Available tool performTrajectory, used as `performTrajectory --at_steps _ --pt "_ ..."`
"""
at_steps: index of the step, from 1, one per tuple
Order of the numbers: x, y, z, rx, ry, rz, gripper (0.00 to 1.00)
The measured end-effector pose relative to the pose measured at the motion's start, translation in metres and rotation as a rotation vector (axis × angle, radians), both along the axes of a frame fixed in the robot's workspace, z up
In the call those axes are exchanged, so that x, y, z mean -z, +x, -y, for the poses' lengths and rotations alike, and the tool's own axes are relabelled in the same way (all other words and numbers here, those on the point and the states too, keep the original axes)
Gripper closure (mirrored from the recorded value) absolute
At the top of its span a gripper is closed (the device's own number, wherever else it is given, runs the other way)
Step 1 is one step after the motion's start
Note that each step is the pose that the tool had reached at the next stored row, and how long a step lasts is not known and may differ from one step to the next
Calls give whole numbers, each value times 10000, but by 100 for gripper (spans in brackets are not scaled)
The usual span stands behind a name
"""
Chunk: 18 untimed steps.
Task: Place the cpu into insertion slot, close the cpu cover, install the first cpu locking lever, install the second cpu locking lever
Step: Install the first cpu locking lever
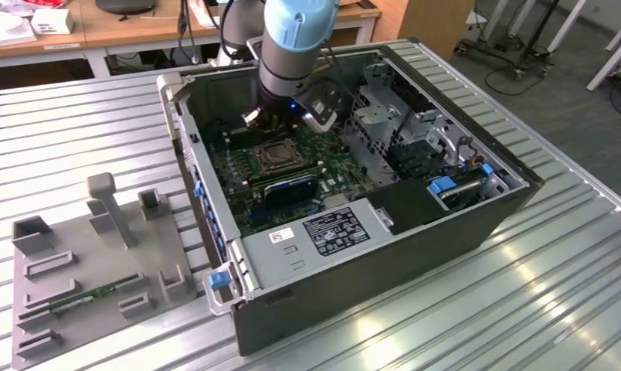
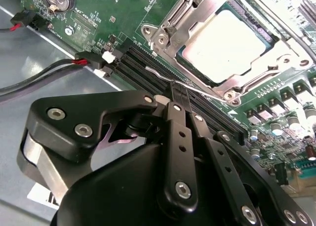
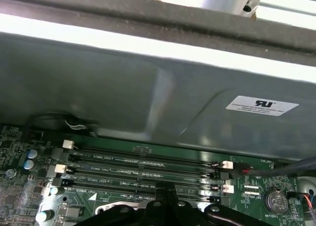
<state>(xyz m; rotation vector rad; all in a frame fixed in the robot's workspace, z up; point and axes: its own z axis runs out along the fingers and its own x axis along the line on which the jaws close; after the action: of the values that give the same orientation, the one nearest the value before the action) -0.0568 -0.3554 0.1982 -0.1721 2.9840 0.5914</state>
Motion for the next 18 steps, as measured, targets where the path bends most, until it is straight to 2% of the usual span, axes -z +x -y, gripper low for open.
performTrajectory --at_steps 18 --pt "52 26 -1 0 -13 5 89"
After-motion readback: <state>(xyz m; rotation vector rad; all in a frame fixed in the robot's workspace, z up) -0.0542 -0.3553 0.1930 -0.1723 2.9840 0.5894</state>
